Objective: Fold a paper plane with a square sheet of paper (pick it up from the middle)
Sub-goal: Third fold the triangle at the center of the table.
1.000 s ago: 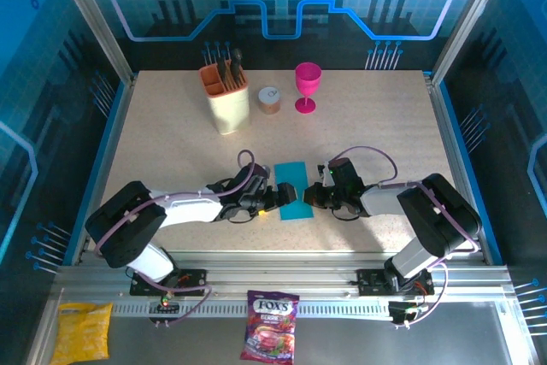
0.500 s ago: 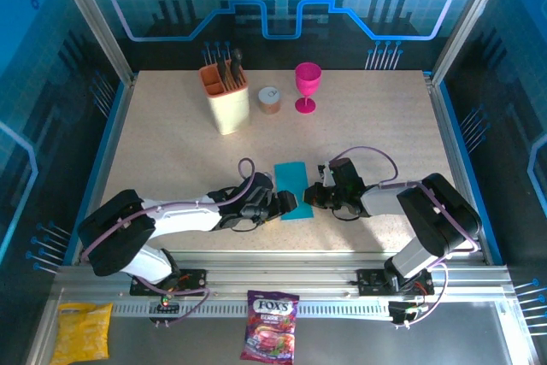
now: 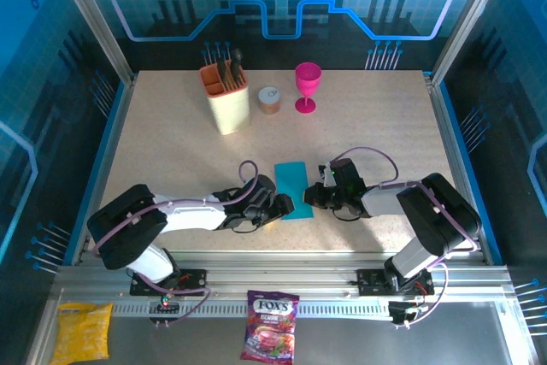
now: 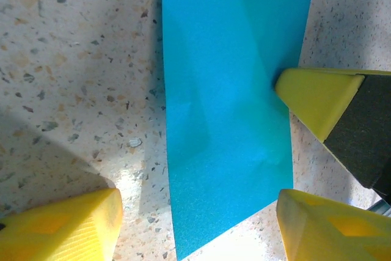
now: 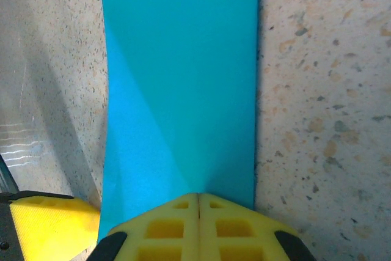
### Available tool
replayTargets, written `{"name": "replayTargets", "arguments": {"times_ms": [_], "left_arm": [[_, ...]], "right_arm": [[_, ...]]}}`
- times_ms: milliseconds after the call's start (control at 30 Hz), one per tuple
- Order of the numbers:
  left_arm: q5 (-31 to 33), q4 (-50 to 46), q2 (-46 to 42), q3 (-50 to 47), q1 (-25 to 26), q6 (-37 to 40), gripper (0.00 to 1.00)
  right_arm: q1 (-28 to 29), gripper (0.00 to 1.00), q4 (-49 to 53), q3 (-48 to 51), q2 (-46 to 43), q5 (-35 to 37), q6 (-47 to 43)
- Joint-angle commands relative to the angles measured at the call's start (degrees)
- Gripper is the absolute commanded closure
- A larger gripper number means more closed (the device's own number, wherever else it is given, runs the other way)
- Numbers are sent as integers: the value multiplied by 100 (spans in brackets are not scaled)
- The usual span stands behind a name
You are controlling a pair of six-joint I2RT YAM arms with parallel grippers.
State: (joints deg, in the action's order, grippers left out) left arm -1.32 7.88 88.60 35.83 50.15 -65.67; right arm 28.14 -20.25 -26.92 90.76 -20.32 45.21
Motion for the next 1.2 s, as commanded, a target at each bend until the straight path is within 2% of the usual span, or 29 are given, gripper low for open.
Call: {"name": "replayTargets", "arguments": {"times_ms": [0, 167, 233, 733, 933, 1167], "left_arm": [[-177, 350, 193, 170, 24, 39, 34], [-191, 399, 150, 171, 26, 19, 41], [-182, 434, 121, 156, 27, 4, 47], [-106, 548, 267, 153, 35, 88, 53], [38, 391, 348, 308, -23, 463, 56], [-143, 473, 557, 467, -221, 713, 60]], "right_arm": [[-89, 100, 346, 187, 214, 173, -14], [-98, 100, 355, 169, 207, 168, -26], [-107, 100, 359, 169, 210, 160, -30], [-111, 100, 361, 169, 228, 151, -30], [-110, 100, 395, 143, 227, 164, -67], [-120, 100, 399, 151, 232, 150, -58]]}}
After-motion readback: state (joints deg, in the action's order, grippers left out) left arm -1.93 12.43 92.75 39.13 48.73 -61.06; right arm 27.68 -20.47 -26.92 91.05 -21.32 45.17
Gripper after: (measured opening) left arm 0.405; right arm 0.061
